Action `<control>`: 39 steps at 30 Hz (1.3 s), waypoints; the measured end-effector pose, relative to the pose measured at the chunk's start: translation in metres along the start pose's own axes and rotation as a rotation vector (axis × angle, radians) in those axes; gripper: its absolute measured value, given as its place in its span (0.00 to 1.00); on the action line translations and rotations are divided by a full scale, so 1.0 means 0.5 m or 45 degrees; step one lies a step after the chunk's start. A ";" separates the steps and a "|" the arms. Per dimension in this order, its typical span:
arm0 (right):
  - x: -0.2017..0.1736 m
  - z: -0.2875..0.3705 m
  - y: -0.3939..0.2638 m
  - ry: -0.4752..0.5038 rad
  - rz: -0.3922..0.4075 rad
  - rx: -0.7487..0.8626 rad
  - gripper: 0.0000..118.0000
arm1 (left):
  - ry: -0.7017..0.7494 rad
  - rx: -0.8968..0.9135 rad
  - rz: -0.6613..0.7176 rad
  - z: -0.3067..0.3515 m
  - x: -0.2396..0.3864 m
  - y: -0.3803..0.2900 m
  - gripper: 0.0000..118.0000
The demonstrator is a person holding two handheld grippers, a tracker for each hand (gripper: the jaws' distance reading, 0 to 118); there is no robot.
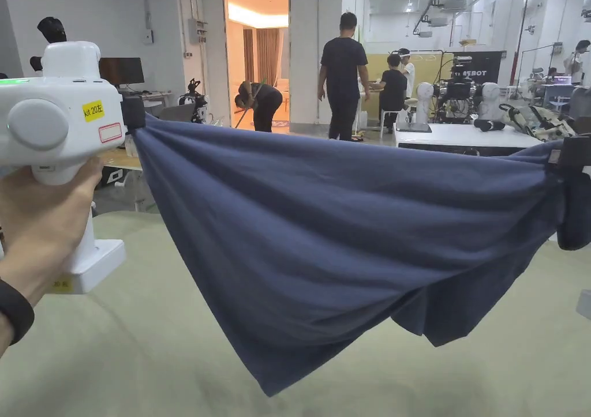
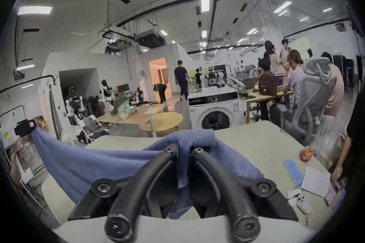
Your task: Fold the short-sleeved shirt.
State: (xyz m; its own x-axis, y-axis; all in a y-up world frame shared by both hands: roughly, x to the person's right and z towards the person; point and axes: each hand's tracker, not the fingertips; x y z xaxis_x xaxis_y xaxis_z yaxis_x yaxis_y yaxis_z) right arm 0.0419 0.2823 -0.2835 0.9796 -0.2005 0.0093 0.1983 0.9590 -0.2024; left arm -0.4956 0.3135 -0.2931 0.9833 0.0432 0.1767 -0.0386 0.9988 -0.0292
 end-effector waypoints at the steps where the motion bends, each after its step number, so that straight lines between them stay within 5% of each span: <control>1: 0.002 -0.027 0.004 -0.010 0.002 0.000 0.04 | 0.002 -0.001 0.013 -0.021 -0.005 0.000 0.00; 5: -0.016 -0.107 0.019 -0.062 0.071 -0.003 0.04 | 0.025 -0.039 -0.012 -0.091 -0.005 -0.004 0.00; 11: -0.020 -0.186 -0.003 -0.052 0.037 -0.054 0.04 | 0.030 -0.108 0.034 -0.155 -0.014 -0.054 0.00; 19: 0.019 -0.192 -0.172 -0.045 0.066 -0.244 0.04 | -0.023 -0.343 0.115 -0.119 -0.023 -0.231 0.00; 29: 0.066 0.071 -0.466 -0.043 -0.069 -0.379 0.04 | -0.130 -0.486 0.194 0.176 -0.014 -0.452 0.00; 36: 0.091 0.278 -0.675 -0.135 -0.328 -0.496 0.04 | -0.092 -0.687 0.210 0.374 -0.038 -0.592 0.00; 39: 0.084 0.327 -0.708 -0.151 -0.312 -0.513 0.04 | -0.093 -0.777 0.195 0.415 -0.054 -0.631 0.00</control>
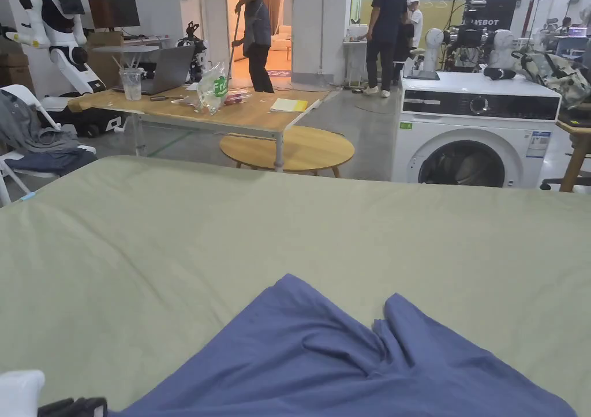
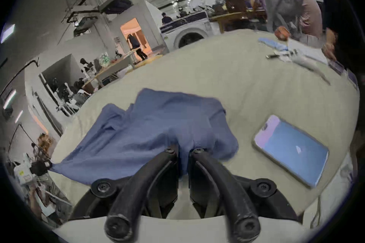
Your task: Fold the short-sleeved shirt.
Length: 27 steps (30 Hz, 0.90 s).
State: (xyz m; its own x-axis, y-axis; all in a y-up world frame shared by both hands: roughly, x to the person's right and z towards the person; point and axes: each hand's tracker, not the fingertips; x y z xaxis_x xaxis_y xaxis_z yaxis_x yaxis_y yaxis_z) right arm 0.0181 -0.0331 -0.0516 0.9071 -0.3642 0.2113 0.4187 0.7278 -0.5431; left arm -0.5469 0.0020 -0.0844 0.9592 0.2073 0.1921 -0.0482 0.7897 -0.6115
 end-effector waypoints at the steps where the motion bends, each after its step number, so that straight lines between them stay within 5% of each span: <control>1: 0.001 0.006 -0.010 -0.005 0.012 -0.014 0.04 | 0.007 -0.012 0.002 0.003 -0.004 -0.016 0.00; 4: 0.003 0.014 -0.025 -0.013 0.038 -0.041 0.06 | 0.003 -0.050 0.029 -0.007 -0.030 -0.049 0.00; 8: 0.004 0.025 -0.036 -0.080 0.137 -0.024 0.25 | -0.044 -0.001 0.039 -0.013 -0.067 -0.070 0.16; 10: 0.017 0.052 -0.042 -0.069 0.130 0.029 0.63 | -0.037 0.086 0.029 0.006 -0.065 -0.061 0.59; 19: -0.110 0.097 0.036 0.132 0.319 0.289 0.66 | -0.045 0.435 -0.202 0.069 0.132 0.067 0.56; 21: -0.151 0.076 0.051 0.173 0.343 0.268 0.61 | -0.106 0.459 -0.250 0.057 0.172 0.081 0.56; 23: -0.175 0.058 0.061 0.226 0.380 0.257 0.24 | -0.161 0.434 -0.227 0.046 0.200 0.087 0.44; 24: -0.191 0.052 0.063 0.245 0.407 0.241 0.07 | -0.179 0.419 -0.213 0.042 0.212 0.090 0.30; 25: -0.205 0.048 0.062 0.243 0.438 0.239 0.03 | -0.184 0.402 -0.200 0.038 0.222 0.090 0.04; 27: -0.212 0.042 0.061 0.271 0.489 0.223 0.00 | -0.181 0.409 -0.199 0.034 0.236 0.082 0.00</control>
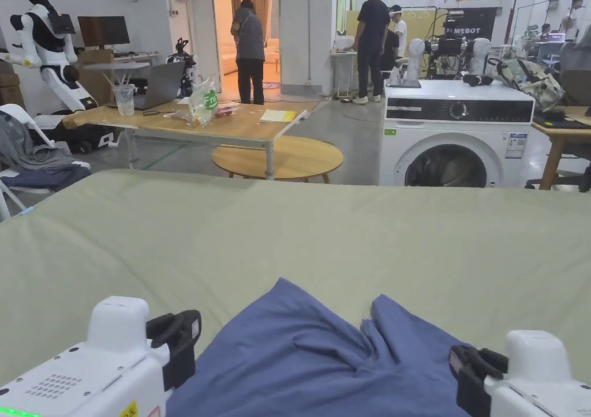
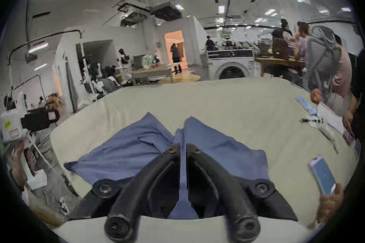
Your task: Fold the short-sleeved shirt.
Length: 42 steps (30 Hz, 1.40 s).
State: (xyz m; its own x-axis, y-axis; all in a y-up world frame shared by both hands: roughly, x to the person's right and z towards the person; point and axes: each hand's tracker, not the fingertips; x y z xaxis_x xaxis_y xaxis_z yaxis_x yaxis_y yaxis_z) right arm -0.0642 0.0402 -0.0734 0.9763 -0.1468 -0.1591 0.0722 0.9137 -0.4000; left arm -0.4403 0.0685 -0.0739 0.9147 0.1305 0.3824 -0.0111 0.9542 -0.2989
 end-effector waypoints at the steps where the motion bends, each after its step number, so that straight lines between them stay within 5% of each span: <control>1: -0.006 -0.002 0.001 -0.022 0.015 -0.005 0.00 | -0.003 0.003 -0.005 0.004 0.002 -0.002 0.00; 5: -0.007 -0.003 -0.002 -0.039 0.048 -0.017 0.00 | 0.021 -0.011 -0.006 0.034 -0.011 0.004 0.00; 8: 0.010 0.000 -0.010 -0.024 0.011 -0.025 0.00 | 0.057 0.002 0.182 0.075 -0.084 0.009 0.00; 9: 0.015 0.002 -0.012 -0.012 -0.001 -0.026 0.00 | 0.058 -0.020 0.235 0.085 -0.111 0.006 0.17; 11: 0.020 0.000 -0.022 0.016 -0.036 -0.036 0.00 | 0.130 -0.112 0.263 0.104 -0.168 -0.021 0.25; 12: 0.023 -0.002 -0.026 0.032 -0.054 -0.049 0.00 | 0.160 -0.196 0.276 0.097 -0.194 -0.035 0.55; 13: 0.026 -0.004 -0.030 0.037 -0.065 -0.058 0.00 | 0.175 -0.226 0.288 0.101 -0.212 -0.053 0.70; 14: 0.028 -0.006 -0.035 0.039 -0.072 -0.066 0.00 | 0.180 -0.278 0.323 0.104 -0.228 -0.072 0.64; 20: 0.020 -0.011 -0.054 0.052 -0.069 -0.125 0.00 | 0.203 -0.494 0.585 0.053 -0.286 -0.180 0.61; 23: 0.025 -0.005 -0.058 0.049 -0.056 -0.133 0.00 | 0.199 -0.532 0.638 0.022 -0.298 -0.211 0.40; 27: 0.041 0.000 -0.062 0.021 -0.084 -0.149 0.00 | 0.187 -0.583 0.625 -0.013 -0.285 -0.235 0.31; 30: 0.058 -0.003 -0.067 0.002 -0.123 -0.169 0.00 | 0.229 -0.609 0.588 -0.024 -0.275 -0.230 0.03; 35: 0.109 -0.040 -0.038 -0.032 -0.160 -0.179 0.00 | 0.204 -0.653 0.569 -0.037 -0.264 -0.237 0.02; 36: 0.123 -0.052 -0.019 -0.038 -0.159 -0.188 0.09 | 0.205 -0.657 0.565 -0.029 -0.261 -0.236 0.02; 37: 0.145 -0.072 0.008 -0.040 -0.158 -0.227 0.37 | 0.205 -0.661 0.561 -0.029 -0.260 -0.235 0.02; 38: 0.164 -0.090 0.030 -0.038 -0.149 -0.252 0.55 | 0.199 -0.672 0.543 -0.031 -0.261 -0.233 0.02; 42: 0.239 -0.178 0.105 -0.042 -0.124 -0.349 0.61 | 0.195 -0.690 0.541 -0.029 -0.249 -0.226 0.02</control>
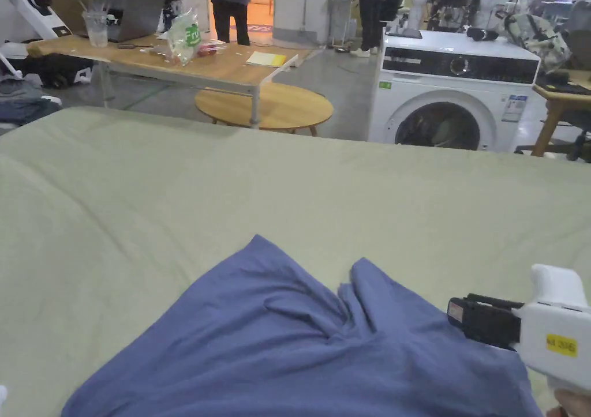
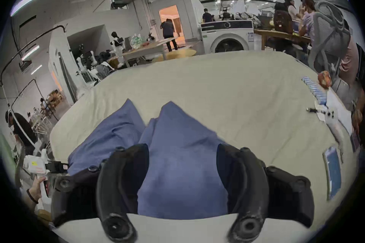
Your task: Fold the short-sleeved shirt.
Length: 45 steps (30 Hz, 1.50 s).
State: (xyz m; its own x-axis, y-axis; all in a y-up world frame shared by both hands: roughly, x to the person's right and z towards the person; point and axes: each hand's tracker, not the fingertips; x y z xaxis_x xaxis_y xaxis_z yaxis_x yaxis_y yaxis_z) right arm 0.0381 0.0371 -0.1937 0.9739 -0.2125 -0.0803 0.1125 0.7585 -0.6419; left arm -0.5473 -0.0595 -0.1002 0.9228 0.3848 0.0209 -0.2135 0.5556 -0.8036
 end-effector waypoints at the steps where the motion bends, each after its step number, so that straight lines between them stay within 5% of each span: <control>1: 0.009 -0.023 0.020 -0.031 0.026 -0.050 0.61 | -0.002 -0.002 0.002 -0.001 0.000 0.000 0.02; 9: 0.052 -0.257 0.060 -0.126 0.140 -0.442 0.60 | 0.015 -0.026 -0.012 0.009 0.012 0.001 0.02; 10: 0.050 -0.272 0.053 -0.134 0.169 -0.482 0.53 | 0.017 -0.026 -0.010 0.012 0.011 0.003 0.02; 12: 0.041 -0.295 0.029 -0.182 0.205 -0.570 0.25 | 0.013 -0.029 -0.006 0.013 0.013 0.000 0.02; 14: 0.025 -0.285 0.020 -0.206 0.231 -0.503 0.18 | 0.013 -0.026 -0.004 0.016 0.013 -0.001 0.02; 16: 0.025 -0.274 0.029 -0.173 0.219 -0.494 0.00 | 0.012 -0.026 0.002 0.017 0.015 -0.002 0.02; 24: 0.016 -0.085 0.105 -0.108 0.218 -0.181 0.00 | 0.041 0.220 -0.105 0.078 0.057 -0.015 0.01; 28: -0.001 0.066 0.176 -0.098 0.235 0.026 0.00 | -0.124 0.504 -0.095 0.176 0.111 0.048 0.00; 33: -0.023 0.232 0.282 -0.112 0.165 0.349 0.00 | -0.204 0.786 -0.259 0.264 0.210 0.211 0.00; 37: -0.035 0.302 0.383 -0.254 0.161 0.482 0.00 | -0.230 0.954 -0.370 0.309 0.277 0.388 0.00; 45: -0.069 0.315 0.601 -0.367 0.108 0.673 0.00 | 0.005 1.035 -0.474 0.303 0.406 0.706 0.00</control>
State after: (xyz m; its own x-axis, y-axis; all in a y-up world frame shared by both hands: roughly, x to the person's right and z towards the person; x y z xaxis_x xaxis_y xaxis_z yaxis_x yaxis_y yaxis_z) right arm 0.0694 0.3692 -0.2636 0.9896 -0.0186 0.1426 0.0431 0.9844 -0.1707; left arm -0.4839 0.3267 -0.2896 0.9785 0.0734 0.1930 -0.0598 0.9954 -0.0753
